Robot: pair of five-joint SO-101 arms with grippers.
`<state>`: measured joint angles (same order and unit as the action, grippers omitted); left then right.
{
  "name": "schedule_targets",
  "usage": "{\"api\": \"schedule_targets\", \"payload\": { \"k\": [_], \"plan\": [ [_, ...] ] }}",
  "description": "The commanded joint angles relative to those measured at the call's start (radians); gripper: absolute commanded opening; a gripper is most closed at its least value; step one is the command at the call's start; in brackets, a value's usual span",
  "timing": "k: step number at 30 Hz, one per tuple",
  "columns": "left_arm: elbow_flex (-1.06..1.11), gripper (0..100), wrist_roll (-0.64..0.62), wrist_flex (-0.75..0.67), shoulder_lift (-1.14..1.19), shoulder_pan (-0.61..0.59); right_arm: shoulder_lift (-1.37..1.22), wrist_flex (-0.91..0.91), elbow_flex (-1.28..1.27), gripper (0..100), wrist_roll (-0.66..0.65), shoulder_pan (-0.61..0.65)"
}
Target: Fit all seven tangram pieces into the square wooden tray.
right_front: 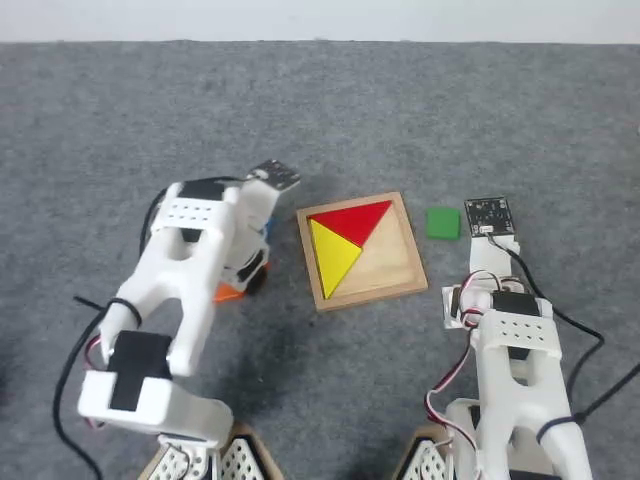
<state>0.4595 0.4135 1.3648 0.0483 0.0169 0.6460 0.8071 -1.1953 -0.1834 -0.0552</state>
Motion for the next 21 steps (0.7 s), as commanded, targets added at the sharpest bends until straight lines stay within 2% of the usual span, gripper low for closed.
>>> {"api": "schedule_targets", "payload": {
  "k": [1,7,11,15,21],
  "plan": [
    [-0.145,1,-0.089,0.071,0.003,0.092,0.030,-0.019,0.008,10.9,-0.005,0.004],
    [-0.363,1,-0.269,0.098,0.011,0.279,0.031,-0.019,0.008,10.9,-0.002,0.004],
    [-0.504,1,-0.393,0.089,0.109,0.377,0.036,-0.019,0.008,10.9,0.000,0.002],
    [-0.684,1,-0.491,0.077,0.315,0.420,0.041,-0.019,0.009,11.0,0.020,-0.007],
    [-1.007,1,-0.683,0.078,0.582,0.431,0.042,-0.019,0.034,11.2,0.051,-0.113]
  ]
}}
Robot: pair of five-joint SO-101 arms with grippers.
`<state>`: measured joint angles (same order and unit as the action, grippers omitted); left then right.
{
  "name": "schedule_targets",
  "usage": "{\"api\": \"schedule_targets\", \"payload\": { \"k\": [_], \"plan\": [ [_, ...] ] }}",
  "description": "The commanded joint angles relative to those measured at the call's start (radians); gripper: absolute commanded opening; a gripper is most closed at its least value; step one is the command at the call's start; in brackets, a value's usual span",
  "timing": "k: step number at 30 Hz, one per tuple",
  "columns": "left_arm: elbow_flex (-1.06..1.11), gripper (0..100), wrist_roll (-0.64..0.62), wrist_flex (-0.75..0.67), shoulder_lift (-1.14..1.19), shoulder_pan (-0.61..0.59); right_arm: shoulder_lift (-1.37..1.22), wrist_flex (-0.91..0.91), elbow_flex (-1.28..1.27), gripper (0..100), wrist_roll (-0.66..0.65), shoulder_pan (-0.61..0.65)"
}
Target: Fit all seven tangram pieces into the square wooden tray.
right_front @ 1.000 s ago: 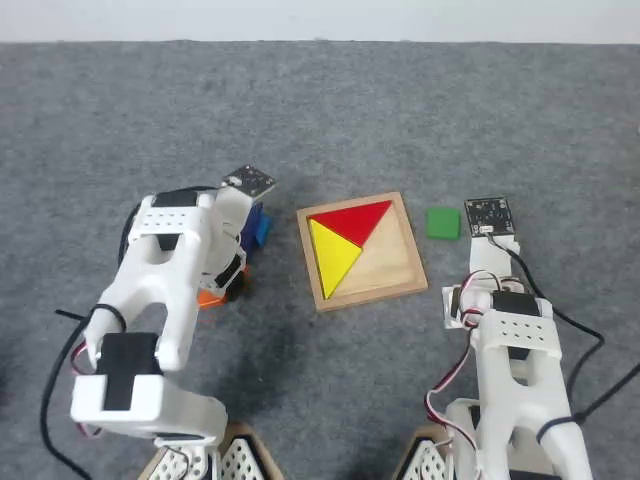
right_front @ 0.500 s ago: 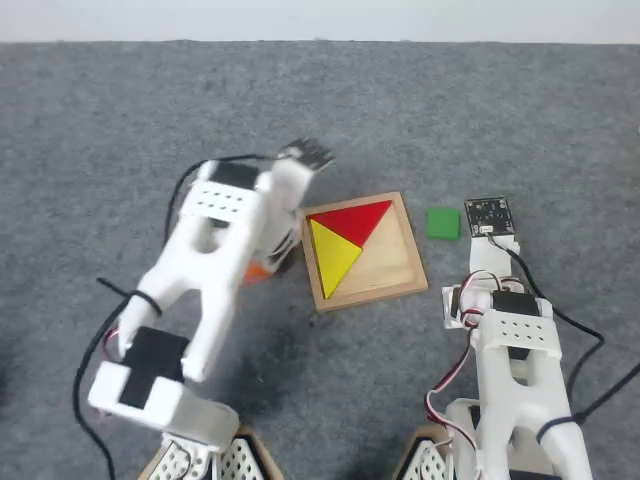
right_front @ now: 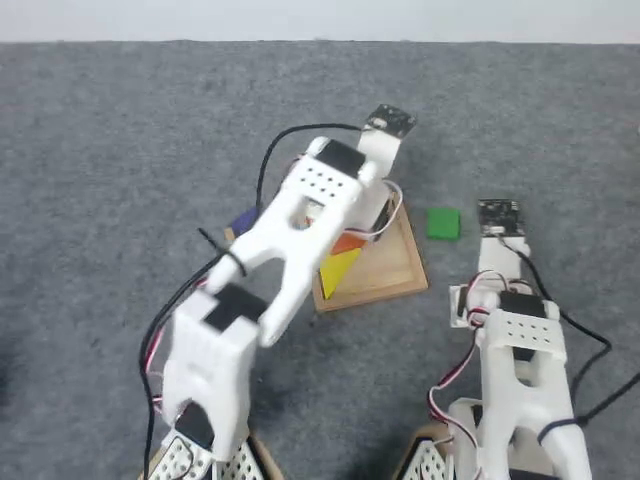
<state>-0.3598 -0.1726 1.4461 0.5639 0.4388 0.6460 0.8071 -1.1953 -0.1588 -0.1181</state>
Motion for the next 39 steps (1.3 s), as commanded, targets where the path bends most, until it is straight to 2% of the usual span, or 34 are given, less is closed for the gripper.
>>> {"api": "schedule_targets", "payload": {
  "k": [1,8,14,20,30,39],
  "plan": [
    [-0.239,1,-0.126,-0.003,0.103,0.012,0.042,-0.019,0.035,11.2,0.044,-0.058],
    [-0.486,1,-0.265,0.031,0.293,0.057,0.042,-0.021,0.037,11.2,0.046,-0.064],
    [-0.610,1,-0.269,0.097,0.344,0.066,0.042,-0.021,0.037,11.2,0.044,-0.061],
    [-0.846,1,-0.230,0.221,0.333,0.060,0.042,-0.021,0.037,11.2,0.044,-0.059],
    [-0.928,1,-0.253,0.186,0.641,0.063,0.042,-0.021,0.037,11.2,0.044,-0.059],
    [-1.162,2,-0.301,0.310,0.729,0.069,0.042,-0.021,0.037,11.2,0.044,-0.058]
  ]
}}
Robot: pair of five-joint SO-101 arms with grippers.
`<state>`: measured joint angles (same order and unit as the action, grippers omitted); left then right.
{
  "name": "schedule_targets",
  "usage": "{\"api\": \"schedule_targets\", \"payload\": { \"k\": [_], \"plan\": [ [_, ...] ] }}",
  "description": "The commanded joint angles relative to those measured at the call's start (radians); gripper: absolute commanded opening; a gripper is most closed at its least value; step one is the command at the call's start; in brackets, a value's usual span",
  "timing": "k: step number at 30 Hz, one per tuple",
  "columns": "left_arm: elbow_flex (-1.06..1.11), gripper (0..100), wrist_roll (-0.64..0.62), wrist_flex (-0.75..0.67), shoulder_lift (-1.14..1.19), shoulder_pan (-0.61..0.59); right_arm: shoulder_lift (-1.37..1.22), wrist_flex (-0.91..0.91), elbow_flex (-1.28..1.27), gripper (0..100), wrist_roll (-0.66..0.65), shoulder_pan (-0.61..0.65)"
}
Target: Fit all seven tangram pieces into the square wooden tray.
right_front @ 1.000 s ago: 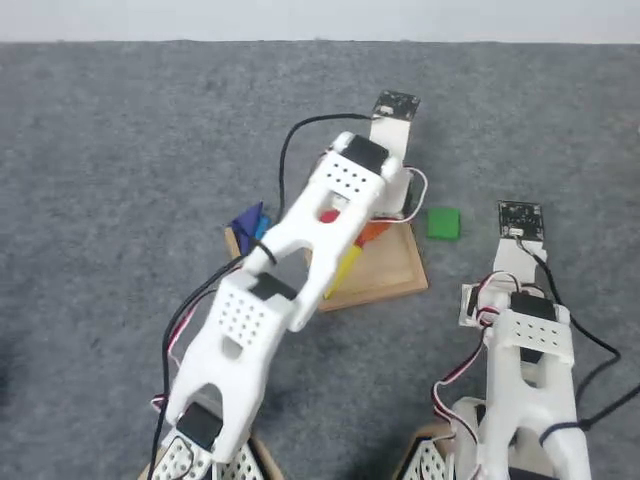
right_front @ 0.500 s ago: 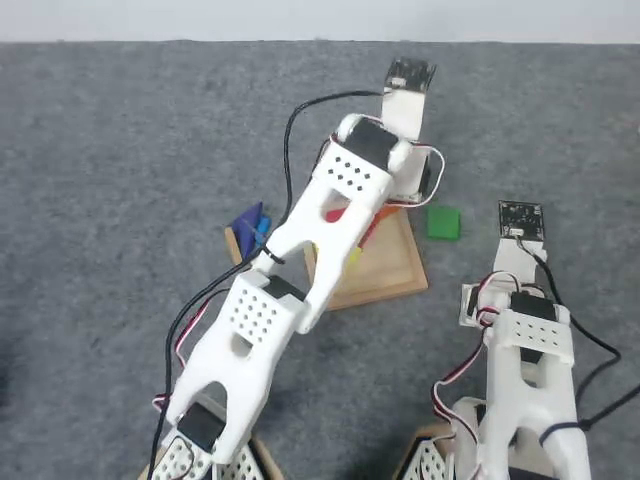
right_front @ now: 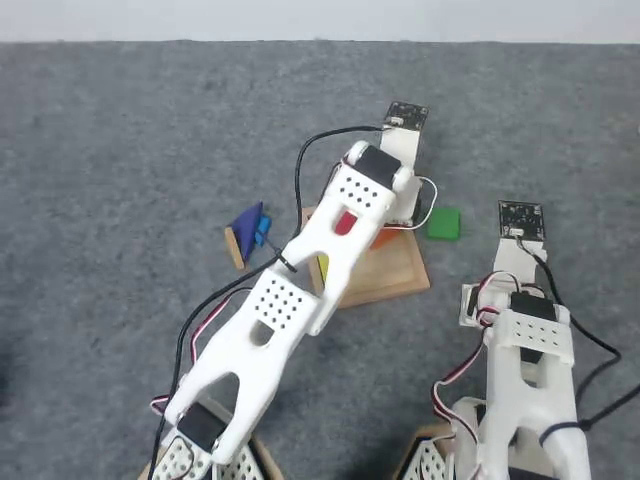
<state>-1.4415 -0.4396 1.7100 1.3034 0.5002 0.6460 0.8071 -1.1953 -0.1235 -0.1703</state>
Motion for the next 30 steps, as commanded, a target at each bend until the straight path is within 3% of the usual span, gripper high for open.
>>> {"api": "schedule_targets", "payload": {
  "k": [1,7,22,26,30],
  "plan": [
    [-0.081,3,-0.034,0.046,-0.009,0.008,0.042,-0.021,0.037,11.2,0.009,-0.005],
    [-0.039,24,-0.037,0.046,-0.014,0.006,0.041,-0.021,0.035,11.2,0.009,0.019],
    [-0.102,25,-0.074,0.046,-0.092,-0.057,0.039,-0.021,0.035,11.2,0.008,0.021],
    [-0.236,25,-0.011,0.048,-0.123,-0.123,0.030,-0.019,0.035,11.2,-0.023,0.039],
    [-0.205,25,0.054,0.049,-0.238,-0.221,0.030,-0.010,0.037,11.2,-0.034,0.076]
  ]
}}
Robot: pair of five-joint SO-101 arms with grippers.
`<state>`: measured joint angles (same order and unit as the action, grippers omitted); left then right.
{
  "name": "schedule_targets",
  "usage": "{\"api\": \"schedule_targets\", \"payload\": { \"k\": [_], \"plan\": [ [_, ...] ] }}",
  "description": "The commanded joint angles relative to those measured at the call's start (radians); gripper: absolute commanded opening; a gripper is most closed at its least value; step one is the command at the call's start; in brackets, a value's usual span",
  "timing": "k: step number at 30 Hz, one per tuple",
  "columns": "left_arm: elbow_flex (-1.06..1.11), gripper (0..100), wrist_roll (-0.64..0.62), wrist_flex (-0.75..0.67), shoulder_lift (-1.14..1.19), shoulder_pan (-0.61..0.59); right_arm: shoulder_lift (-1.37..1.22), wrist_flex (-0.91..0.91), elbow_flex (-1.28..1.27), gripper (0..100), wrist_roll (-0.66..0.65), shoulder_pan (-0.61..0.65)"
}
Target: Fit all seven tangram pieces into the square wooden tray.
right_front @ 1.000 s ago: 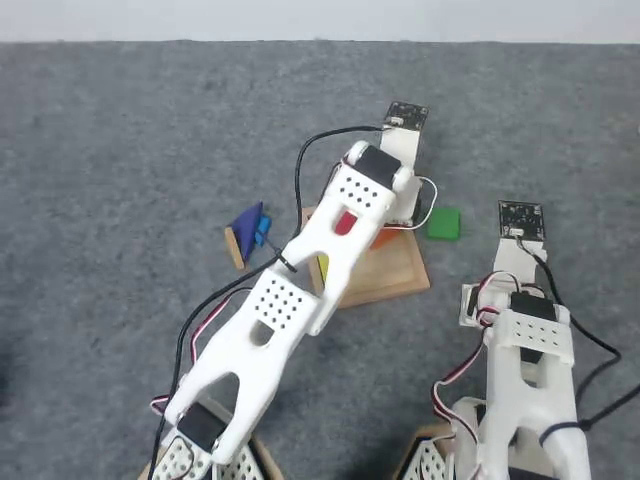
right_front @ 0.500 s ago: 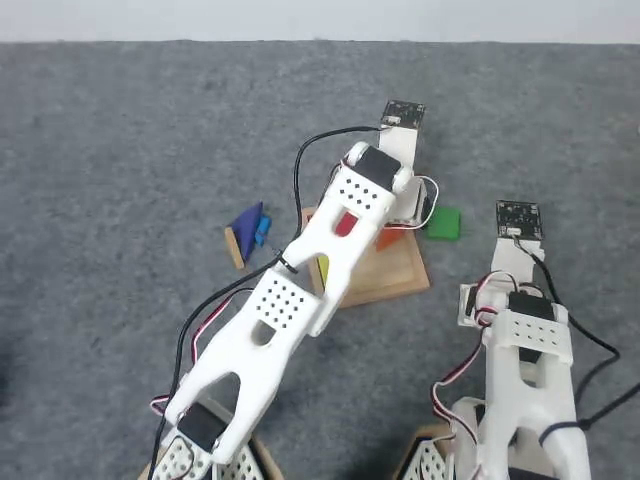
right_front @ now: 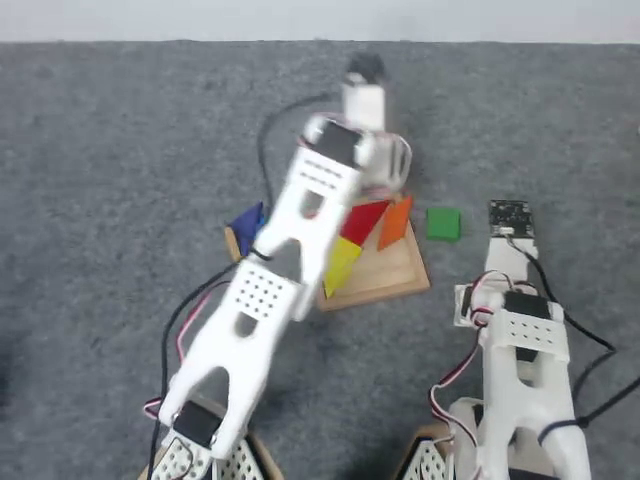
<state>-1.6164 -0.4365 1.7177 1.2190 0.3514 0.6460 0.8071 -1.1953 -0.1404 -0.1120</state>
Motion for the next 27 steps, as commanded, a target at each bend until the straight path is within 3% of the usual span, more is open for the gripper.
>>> {"api": "schedule_targets", "payload": {
  "k": [1,7,11,17,21,27],
  "plan": [
    [-0.008,25,0.064,0.041,-0.187,-0.103,0.030,-0.012,0.046,11.2,-0.017,0.018],
    [0.119,25,0.167,0.043,-0.417,-0.333,0.005,0.056,0.183,11.3,-0.012,0.054],
    [0.348,25,0.279,0.043,-0.641,-0.474,-0.137,0.136,0.359,11.3,-0.008,0.147],
    [0.963,25,0.514,0.038,-1.068,-0.661,-0.371,0.157,0.591,11.3,-0.006,0.219],
    [1.429,25,0.654,0.015,-1.315,-0.709,-0.486,0.096,0.669,11.3,-0.015,0.263],
    [2.126,25,0.664,-0.319,-1.626,-0.706,-0.661,0.074,0.793,17.3,-0.012,0.300]
  ]
}}
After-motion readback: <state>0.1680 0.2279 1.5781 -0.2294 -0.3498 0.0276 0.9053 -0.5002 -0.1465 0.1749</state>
